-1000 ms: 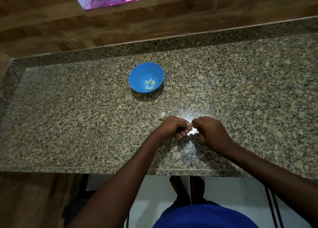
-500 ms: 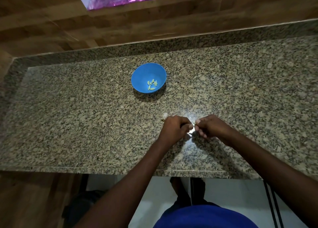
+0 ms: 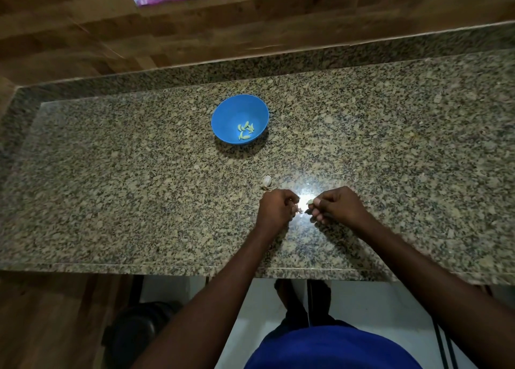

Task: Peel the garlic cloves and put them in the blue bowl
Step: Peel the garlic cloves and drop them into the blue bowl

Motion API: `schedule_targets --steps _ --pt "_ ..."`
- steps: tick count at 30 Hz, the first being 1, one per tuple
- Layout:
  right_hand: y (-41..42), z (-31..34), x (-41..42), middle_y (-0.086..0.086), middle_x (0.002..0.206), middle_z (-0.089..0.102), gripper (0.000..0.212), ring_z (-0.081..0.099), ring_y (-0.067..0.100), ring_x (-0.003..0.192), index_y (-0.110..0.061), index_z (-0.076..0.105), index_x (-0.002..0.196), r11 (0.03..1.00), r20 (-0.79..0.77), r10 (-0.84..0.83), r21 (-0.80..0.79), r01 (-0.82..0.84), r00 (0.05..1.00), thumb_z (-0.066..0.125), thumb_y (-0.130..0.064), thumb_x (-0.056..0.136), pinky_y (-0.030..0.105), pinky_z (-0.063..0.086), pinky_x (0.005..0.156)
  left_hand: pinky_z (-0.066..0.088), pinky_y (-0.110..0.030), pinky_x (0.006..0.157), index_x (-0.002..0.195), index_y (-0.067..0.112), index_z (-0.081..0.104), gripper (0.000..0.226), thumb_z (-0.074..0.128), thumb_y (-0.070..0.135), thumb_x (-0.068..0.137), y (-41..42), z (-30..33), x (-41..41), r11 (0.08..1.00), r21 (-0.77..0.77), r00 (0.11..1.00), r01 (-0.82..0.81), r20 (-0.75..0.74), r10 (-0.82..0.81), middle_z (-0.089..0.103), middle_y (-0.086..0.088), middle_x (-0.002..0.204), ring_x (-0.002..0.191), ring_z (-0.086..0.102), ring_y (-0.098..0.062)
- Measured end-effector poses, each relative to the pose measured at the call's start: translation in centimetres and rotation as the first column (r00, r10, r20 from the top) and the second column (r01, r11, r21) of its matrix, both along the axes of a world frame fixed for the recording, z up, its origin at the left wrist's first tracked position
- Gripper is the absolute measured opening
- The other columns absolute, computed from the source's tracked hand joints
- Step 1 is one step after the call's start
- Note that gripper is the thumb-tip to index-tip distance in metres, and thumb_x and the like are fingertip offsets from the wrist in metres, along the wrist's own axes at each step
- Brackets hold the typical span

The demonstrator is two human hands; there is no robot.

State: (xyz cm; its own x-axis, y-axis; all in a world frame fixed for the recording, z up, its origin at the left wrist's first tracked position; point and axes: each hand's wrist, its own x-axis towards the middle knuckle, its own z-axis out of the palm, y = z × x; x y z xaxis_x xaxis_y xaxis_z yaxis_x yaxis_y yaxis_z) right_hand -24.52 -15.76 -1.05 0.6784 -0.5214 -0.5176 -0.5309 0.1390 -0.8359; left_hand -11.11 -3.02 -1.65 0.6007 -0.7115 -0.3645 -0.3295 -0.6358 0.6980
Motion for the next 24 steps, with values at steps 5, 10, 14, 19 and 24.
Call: schedule_targets --steps 5,10,14,19,24 --pt "0.3 -0.2 -0.3 0.019 0.070 0.073 0.018 0.070 0.029 0.062 0.002 0.077 0.080 0.996 0.045 -0.083 -0.031 0.085 0.995 0.068 -0.007 0.093 0.029 0.054 0.054 0.047 -0.017 0.051 0.088 0.011 0.076 0.013 0.067 0.001 0.090 -0.2 0.6 -0.2 1.000 -0.005 1.000 -0.017 -0.015 0.017 0.062 0.010 0.056 0.043 0.058 0.000" --pt "0.7 0.0 -0.2 0.022 0.066 0.071 0.016 0.066 0.032 0.058 0.002 0.074 0.073 0.988 0.056 -0.155 0.003 0.155 0.986 0.074 -0.005 0.087 0.036 0.056 0.062 0.042 -0.018 0.048 0.066 0.023 0.065 0.023 0.085 0.025 0.077 -0.2 1.4 -0.9 0.997 -0.003 0.978 -0.083 0.192 0.082 0.058 0.016 0.054 0.048 0.056 0.005" --pt "0.9 0.4 0.0 0.026 0.069 0.069 0.020 0.062 0.028 0.054 0.006 0.068 0.072 0.977 0.058 -0.201 0.090 0.195 0.978 0.072 -0.005 0.089 0.041 0.057 0.065 0.062 -0.044 0.065 0.077 0.015 0.069 0.019 0.073 -0.003 0.081 0.0 1.5 -1.2 0.962 -0.157 0.970 -0.222 -0.137 0.202 0.072 -0.007 0.069 0.062 0.069 -0.021" --pt "1.3 1.2 -0.1 0.022 0.065 0.064 0.022 0.059 0.026 0.055 0.006 0.063 0.076 0.978 0.083 -0.186 0.114 0.176 0.979 0.067 -0.006 0.094 0.029 0.052 0.052 0.062 -0.048 0.072 0.091 0.006 0.075 0.006 0.077 0.004 0.086 -0.1 2.3 -1.8 0.924 -0.182 0.840 -0.338 -0.501 0.209 0.074 -0.023 0.081 0.071 0.070 -0.032" --pt "0.4 1.7 -0.3 0.017 0.069 0.067 0.026 0.063 0.028 0.062 0.007 0.065 0.084 0.995 0.051 0.088 0.037 -0.089 0.995 0.056 -0.011 0.102 0.033 0.052 0.059 0.062 -0.034 0.069 0.089 0.004 0.076 0.007 0.077 0.000 0.084 -0.2 2.4 -1.6 0.913 -0.199 0.835 -0.357 -0.506 0.216 0.076 -0.019 0.082 0.072 0.074 -0.026"
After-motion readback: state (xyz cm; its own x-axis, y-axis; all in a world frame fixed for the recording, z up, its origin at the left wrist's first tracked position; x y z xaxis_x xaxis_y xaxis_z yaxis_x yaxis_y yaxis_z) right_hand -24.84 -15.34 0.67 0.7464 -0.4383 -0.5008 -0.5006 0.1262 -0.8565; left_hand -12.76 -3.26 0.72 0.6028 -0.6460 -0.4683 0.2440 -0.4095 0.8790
